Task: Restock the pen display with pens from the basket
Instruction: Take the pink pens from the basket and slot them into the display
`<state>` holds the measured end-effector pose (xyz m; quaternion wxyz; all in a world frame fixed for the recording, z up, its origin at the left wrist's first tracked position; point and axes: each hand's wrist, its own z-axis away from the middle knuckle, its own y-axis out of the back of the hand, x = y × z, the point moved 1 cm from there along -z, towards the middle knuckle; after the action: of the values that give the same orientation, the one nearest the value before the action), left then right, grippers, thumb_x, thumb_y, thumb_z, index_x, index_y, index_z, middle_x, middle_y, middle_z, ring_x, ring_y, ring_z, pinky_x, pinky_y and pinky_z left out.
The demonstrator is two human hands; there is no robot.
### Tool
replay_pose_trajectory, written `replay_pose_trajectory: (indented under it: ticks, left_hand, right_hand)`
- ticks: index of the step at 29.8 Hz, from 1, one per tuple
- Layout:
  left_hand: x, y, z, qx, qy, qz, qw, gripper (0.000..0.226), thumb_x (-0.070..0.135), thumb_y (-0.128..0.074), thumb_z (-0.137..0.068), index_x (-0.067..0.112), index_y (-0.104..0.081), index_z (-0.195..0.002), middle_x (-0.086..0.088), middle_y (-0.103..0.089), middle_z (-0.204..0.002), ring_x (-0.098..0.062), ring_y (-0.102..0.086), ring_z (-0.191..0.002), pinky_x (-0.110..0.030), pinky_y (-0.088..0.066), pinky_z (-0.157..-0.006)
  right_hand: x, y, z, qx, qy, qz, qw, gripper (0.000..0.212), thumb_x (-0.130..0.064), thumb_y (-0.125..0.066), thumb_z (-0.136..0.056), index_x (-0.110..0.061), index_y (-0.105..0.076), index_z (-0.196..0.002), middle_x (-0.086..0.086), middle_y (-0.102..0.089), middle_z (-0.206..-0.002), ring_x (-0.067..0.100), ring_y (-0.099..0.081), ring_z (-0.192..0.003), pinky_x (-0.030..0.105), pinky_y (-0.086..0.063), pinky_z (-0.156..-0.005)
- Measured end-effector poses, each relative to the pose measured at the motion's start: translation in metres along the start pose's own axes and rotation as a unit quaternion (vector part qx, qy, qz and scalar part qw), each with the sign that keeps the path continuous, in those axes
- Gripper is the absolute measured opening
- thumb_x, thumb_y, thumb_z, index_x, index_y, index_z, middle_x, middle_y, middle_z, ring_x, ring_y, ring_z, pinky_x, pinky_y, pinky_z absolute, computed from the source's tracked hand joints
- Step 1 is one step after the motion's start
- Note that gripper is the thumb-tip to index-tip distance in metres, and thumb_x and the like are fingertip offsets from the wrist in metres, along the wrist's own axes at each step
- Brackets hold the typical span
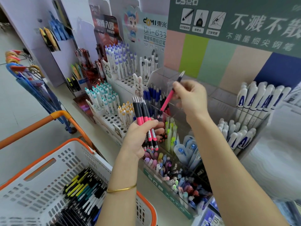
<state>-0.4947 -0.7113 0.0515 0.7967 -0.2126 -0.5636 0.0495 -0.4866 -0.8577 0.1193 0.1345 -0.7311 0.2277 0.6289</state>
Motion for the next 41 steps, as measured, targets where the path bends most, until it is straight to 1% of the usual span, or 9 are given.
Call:
replay_pose_trajectory:
  ticks: [2,5,8,14,21,26,33,38,41]
  left_hand:
    - [-0.001,0.002,-0.001,0.021,-0.002,-0.001,1.0,0.008,0.006,-0.065,-0.089,0.006,-0.061,-0.096,-0.006,-0.073,-0.077,-0.013,-0.067,-0.062,-0.028,-0.055,-0.057]
    - [-0.001,0.002,0.0,0.03,-0.007,-0.003,1.0,0.005,0.007,-0.066,-0.088,0.007,-0.062,-0.09,-0.004,-0.07,-0.074,-0.013,-0.064,-0.061,-0.031,-0.054,-0.063]
    - [-0.001,0.0,0.001,0.032,-0.016,-0.001,0.999,0.006,0.007,-0.067,-0.088,0.009,-0.061,-0.089,-0.003,-0.069,-0.072,-0.014,-0.062,-0.063,-0.032,-0.054,-0.063]
    - [0.0,0.002,0.002,0.013,-0.026,-0.011,1.0,0.006,0.009,-0.066,-0.089,0.009,-0.061,-0.092,-0.003,-0.067,-0.074,-0.014,-0.062,-0.066,-0.032,-0.055,-0.067]
    - [0.0,0.002,0.001,-0.014,-0.025,-0.002,1.0,0.01,0.012,-0.067,-0.088,0.01,-0.061,-0.095,-0.002,-0.067,-0.073,-0.014,-0.064,-0.066,-0.033,-0.053,-0.067]
    - [-0.001,-0.005,0.001,-0.052,-0.015,-0.007,0.998,0.013,0.011,-0.065,-0.089,0.011,-0.062,-0.102,-0.002,-0.069,-0.076,-0.015,-0.067,-0.069,-0.031,-0.054,-0.061]
    - [-0.004,-0.006,0.001,-0.067,-0.011,-0.009,0.998,0.019,0.022,-0.066,-0.085,0.009,-0.067,-0.099,-0.012,-0.068,-0.091,-0.03,-0.063,-0.089,-0.048,-0.053,-0.087]
    - [-0.004,-0.003,0.0,-0.014,0.008,0.009,1.0,0.009,0.017,-0.063,-0.093,0.008,-0.064,-0.094,-0.004,-0.069,-0.074,-0.017,-0.065,-0.066,-0.031,-0.055,-0.061]
    - [-0.005,-0.001,0.001,0.02,0.023,0.023,0.999,0.009,0.012,-0.064,-0.092,0.006,-0.058,-0.093,-0.005,-0.065,-0.073,-0.014,-0.062,-0.06,-0.028,-0.054,-0.053]
  right_hand:
    - [-0.002,0.001,-0.005,0.082,0.085,0.056,0.991,0.006,-0.016,-0.058,-0.093,-0.015,-0.064,-0.093,-0.002,-0.064,-0.079,0.014,-0.062,-0.072,0.028,-0.053,-0.061]
    - [0.007,-0.006,-0.005,0.067,0.15,0.21,0.964,0.015,-0.016,-0.057,-0.095,-0.009,-0.066,-0.104,-0.002,-0.064,-0.091,0.016,-0.061,-0.086,0.031,-0.05,-0.078]
    - [0.027,-0.013,-0.005,0.027,0.13,0.334,0.933,0.018,-0.022,-0.054,-0.096,-0.008,-0.066,-0.099,0.004,-0.066,-0.09,0.02,-0.06,-0.082,0.032,-0.048,-0.069]
    - [0.045,-0.023,-0.006,-0.048,0.045,0.491,0.869,0.034,-0.03,-0.055,-0.096,-0.009,-0.055,-0.069,0.002,-0.052,-0.062,0.021,-0.051,-0.057,0.025,-0.029,-0.046]
    - [0.031,-0.014,0.006,-0.026,0.07,0.326,0.942,0.022,-0.021,-0.056,-0.095,-0.006,-0.072,-0.093,0.007,-0.069,-0.084,0.018,-0.062,-0.077,0.032,-0.052,-0.072]
    - [0.017,-0.011,0.026,-0.204,-0.022,0.154,0.967,0.018,-0.026,-0.064,-0.09,-0.015,-0.073,-0.079,-0.003,-0.066,-0.061,0.007,-0.059,-0.054,0.019,-0.048,-0.055]
    - [0.015,-0.01,0.024,-0.188,-0.075,0.151,0.968,0.012,-0.02,-0.061,-0.091,-0.013,-0.069,-0.084,0.0,-0.057,-0.056,-0.001,-0.046,-0.037,0.016,-0.041,-0.045]
    - [0.007,-0.007,0.015,0.003,-0.005,0.035,0.999,0.012,-0.016,-0.053,-0.094,-0.013,-0.059,-0.083,0.006,-0.065,-0.073,0.008,-0.054,-0.048,0.022,-0.042,-0.048]
    - [0.003,-0.001,0.008,0.095,0.087,0.067,0.989,0.011,-0.018,-0.051,-0.096,-0.02,-0.05,-0.086,0.006,-0.066,-0.081,0.012,-0.063,-0.058,0.031,-0.052,-0.055]
